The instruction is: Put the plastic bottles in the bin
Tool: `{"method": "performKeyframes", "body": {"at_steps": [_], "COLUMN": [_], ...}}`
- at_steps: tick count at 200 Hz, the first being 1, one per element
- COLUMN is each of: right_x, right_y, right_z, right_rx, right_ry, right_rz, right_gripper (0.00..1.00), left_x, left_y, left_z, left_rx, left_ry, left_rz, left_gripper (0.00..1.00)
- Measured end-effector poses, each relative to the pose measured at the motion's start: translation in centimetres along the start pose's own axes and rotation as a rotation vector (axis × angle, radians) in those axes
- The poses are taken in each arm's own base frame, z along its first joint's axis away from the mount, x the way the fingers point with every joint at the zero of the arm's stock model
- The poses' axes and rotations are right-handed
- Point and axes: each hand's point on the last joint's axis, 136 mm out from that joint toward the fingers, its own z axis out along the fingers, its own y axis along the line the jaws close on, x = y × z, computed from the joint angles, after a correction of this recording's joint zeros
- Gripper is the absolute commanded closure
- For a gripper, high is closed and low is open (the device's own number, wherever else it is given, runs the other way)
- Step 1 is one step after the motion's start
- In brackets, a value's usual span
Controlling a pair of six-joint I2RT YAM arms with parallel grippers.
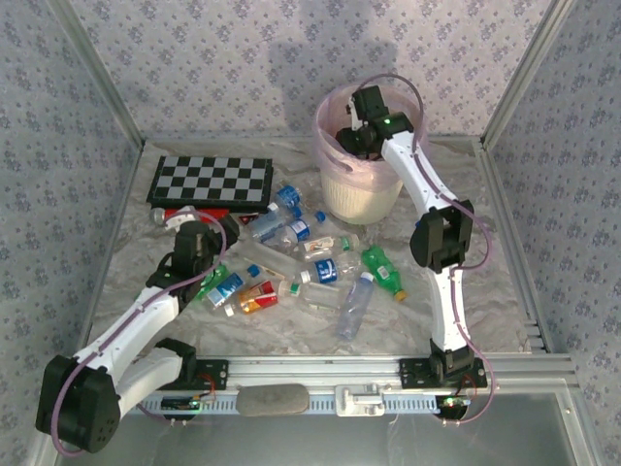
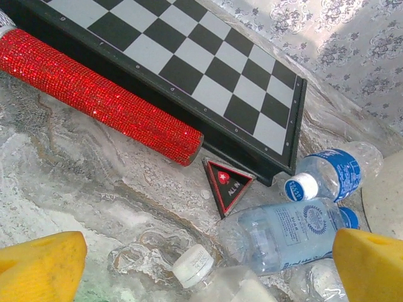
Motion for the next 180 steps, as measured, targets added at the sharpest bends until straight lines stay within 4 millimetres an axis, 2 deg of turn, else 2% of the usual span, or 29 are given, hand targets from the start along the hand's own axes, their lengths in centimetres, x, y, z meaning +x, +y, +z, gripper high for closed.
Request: {"method": "performKeyframes", "body": {"at_steps": [43, 88, 117, 128, 148, 180], "right_x": [0.4, -1.1, -1.9, -2.6, -4.0, -5.5], "right_y": [-0.2, 0.0, 0.1, 0.2, 0.5, 1.0], "right_z": [0.0, -1.3, -2.5, -3.7, -6.9, -13.8], "right_rx": [0.011, 0.004, -0.002, -0.01, -0.03, -0.073], "right_ry": [0.018, -0.025, -0.052, -0.077, -0.143, -0.276], "right_rz": [-0.004, -0.008, -0.017, -0.014, -0.014, -0.013], "right_gripper": [0.35, 0.14, 0.05, 0.01, 0.01, 0.01], "left_x": [-0.3, -0.3, -0.3, -0.3, -0.1, 0.3], "left_y": [0.0, 0.0, 0.0, 0.0, -0.2, -0.8], "left_z": [-0.2, -0.2, -0.2, -0.2, -0.2, -0.2], "left_rx": [0.004, 0.003, 0.006, 0.007, 0.018, 0.047], "left_ry": [-0.009, -0.01, -0.007, -0.006, 0.005, 0.03], "left_rz": [-0.005, -0.006, -0.006, -0.006, -0.005, 0.0], "left_gripper": [0.0, 0.0, 0.0, 0.0, 0.0, 0.0]}}
